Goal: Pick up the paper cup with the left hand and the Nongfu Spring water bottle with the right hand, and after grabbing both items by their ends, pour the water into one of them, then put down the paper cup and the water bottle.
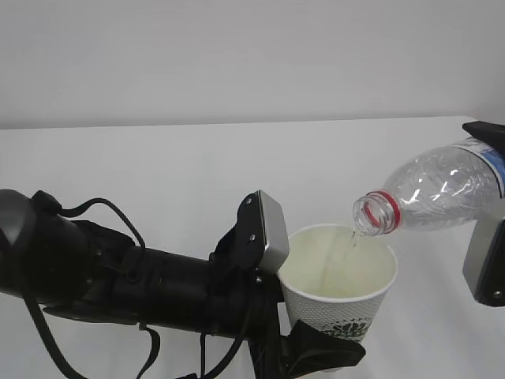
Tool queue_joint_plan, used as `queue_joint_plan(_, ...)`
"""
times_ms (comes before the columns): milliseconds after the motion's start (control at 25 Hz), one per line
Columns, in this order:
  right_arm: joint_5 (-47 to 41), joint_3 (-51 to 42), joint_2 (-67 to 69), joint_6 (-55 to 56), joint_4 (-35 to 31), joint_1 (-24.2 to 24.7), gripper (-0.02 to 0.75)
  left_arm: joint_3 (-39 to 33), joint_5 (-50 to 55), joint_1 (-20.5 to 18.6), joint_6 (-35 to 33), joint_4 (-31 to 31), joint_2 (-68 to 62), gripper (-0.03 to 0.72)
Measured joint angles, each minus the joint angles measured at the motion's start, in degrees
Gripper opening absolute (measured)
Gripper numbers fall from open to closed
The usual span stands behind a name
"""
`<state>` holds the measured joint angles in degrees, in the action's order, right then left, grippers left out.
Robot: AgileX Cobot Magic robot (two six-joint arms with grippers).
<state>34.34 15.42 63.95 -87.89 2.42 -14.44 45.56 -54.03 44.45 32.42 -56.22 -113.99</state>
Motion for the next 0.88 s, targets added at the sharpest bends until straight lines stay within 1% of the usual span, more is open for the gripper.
queue_joint_plan(520, 0.63, 0.00, 0.00, 0.00, 0.00, 0.00, 0.465, 0.00, 0.00, 0.00, 0.00, 0.00, 0.00, 0.503)
queue_joint_plan(680, 0.74, 0.00, 0.00, -0.10, 0.00, 0.00, 0.465, 0.00, 0.11, 1.03, 0.00, -0.14, 0.00, 0.503)
queue_joint_plan(880, 0.96, 0.00, 0.00, -0.17, 0.00, 0.00, 0.465, 0.00, 0.19, 1.13, 0.00, -0.14, 0.00, 0.503)
